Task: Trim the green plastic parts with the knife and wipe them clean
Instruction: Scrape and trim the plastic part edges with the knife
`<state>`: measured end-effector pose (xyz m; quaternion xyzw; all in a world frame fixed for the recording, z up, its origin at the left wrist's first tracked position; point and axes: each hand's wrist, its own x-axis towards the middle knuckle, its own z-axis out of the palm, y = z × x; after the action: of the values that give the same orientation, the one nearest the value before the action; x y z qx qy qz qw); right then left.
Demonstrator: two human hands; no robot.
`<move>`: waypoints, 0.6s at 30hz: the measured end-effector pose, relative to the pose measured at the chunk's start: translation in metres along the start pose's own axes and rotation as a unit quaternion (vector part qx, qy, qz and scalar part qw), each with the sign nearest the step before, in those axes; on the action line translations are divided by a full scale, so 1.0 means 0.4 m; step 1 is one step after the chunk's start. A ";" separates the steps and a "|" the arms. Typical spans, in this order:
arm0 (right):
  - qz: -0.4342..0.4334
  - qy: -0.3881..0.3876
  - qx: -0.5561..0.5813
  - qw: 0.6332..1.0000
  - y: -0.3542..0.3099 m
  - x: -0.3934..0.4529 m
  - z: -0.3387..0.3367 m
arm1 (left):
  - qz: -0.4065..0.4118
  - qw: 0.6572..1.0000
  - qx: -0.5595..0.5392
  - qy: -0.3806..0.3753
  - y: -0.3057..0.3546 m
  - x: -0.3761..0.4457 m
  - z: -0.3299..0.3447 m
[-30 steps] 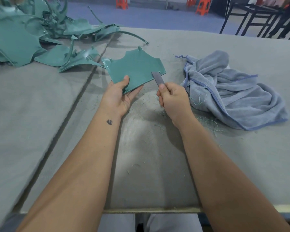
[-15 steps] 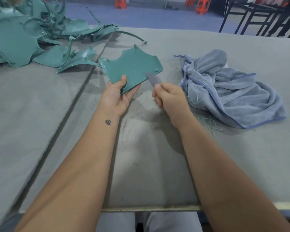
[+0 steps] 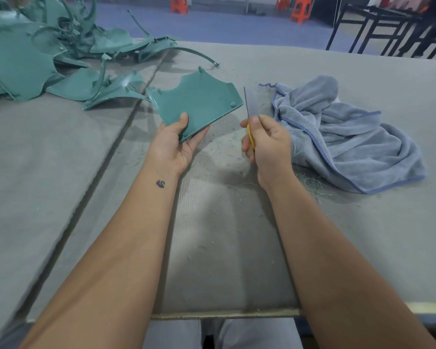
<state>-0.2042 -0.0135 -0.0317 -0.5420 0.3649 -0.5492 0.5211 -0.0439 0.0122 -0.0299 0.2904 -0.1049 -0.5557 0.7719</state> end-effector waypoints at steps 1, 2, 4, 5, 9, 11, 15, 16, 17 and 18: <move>-0.001 -0.003 -0.009 1.000 0.002 0.000 0.001 | -0.001 1.000 0.000 0.000 0.001 -0.001 0.000; -0.003 -0.004 -0.021 1.000 0.005 0.001 0.001 | -0.001 1.000 -0.001 -0.001 0.001 -0.001 0.000; -0.007 -0.006 -0.044 0.999 0.010 0.003 0.003 | 0.000 1.000 -0.001 -0.002 0.002 -0.002 0.000; -0.009 -0.007 -0.051 0.999 0.012 0.004 0.004 | 0.001 1.000 -0.001 -0.001 0.002 -0.002 0.000; -0.009 -0.012 -0.072 0.997 0.016 0.005 0.006 | 0.004 1.000 0.008 0.001 0.000 -0.005 0.003; -0.012 -0.030 -0.099 0.995 0.017 0.003 0.009 | 0.004 1.000 0.014 -0.001 0.000 -0.007 0.005; -0.025 -0.058 -0.152 0.986 0.019 -0.001 0.016 | 0.004 1.000 0.018 -0.010 0.000 -0.012 0.007; -0.022 -0.056 -0.144 0.988 0.019 -0.002 0.016 | 0.004 1.000 0.016 -0.010 0.000 -0.013 0.007; -0.019 -0.051 -0.124 0.991 0.017 -0.002 0.015 | 0.004 1.000 0.014 -0.010 0.001 -0.014 0.008; -0.016 -0.045 -0.104 0.993 0.016 -0.001 0.013 | 0.004 1.000 0.012 -0.010 0.002 -0.014 0.009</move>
<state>-0.1980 -0.0135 -0.0372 -0.6232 0.3875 -0.4918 0.4687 -0.0471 0.0164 -0.0258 0.2936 -0.1203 -0.5545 0.7693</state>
